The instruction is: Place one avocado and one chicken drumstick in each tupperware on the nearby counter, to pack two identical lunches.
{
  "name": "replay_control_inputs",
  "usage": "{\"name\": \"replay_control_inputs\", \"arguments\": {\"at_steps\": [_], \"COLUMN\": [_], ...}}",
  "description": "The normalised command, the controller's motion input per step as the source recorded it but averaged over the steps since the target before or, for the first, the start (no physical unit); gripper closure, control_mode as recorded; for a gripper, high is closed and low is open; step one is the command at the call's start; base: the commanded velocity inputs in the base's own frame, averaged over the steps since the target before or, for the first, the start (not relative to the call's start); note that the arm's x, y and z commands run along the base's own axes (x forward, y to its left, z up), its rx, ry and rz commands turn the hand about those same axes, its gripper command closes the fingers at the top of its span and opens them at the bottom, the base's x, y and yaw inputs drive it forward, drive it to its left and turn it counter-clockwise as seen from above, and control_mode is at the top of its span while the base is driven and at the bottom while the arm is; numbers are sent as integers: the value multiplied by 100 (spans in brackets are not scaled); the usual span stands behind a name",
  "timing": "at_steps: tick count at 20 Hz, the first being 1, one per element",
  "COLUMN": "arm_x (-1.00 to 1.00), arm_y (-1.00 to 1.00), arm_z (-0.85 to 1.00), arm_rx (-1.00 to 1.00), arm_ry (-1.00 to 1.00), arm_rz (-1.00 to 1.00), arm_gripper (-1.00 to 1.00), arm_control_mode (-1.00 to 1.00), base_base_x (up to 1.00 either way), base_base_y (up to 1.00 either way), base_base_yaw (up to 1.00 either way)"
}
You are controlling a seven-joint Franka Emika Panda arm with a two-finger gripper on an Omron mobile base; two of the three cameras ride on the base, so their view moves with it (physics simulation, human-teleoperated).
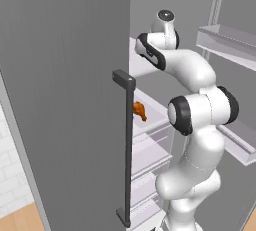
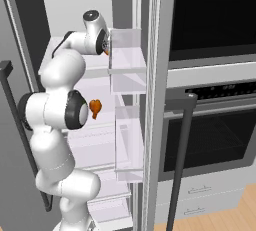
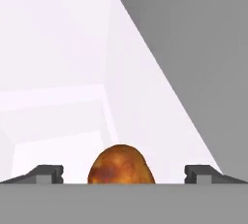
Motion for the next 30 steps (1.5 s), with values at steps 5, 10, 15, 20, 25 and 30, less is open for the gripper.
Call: {"name": "replay_control_inputs", "arguments": {"at_steps": [5, 10, 15, 20, 25, 30], "arm_x": [-11, -26, -57, -92, -74, -100], "arm_y": [0, 0, 0, 0, 2, 0], "arm_z": [-33, -30, -5, -5, 0, 0], "arm_rx": [0, 0, 2, 16, 3, 5], "arm_ry": [9, 2, -2, -14, -7, 0], "arm_rz": [-8, -7, -8, -1, -4, -4], "arm_gripper": [100, 100, 100, 100, 100, 100], "arm_control_mode": [-100, -100, -100, -100, -100, -100], "base_base_x": [0, 0, 0, 0, 0, 0], "base_base_y": [0, 0, 0, 0, 0, 0], "base_base_yaw": [0, 0, 0, 0, 0, 0]}}
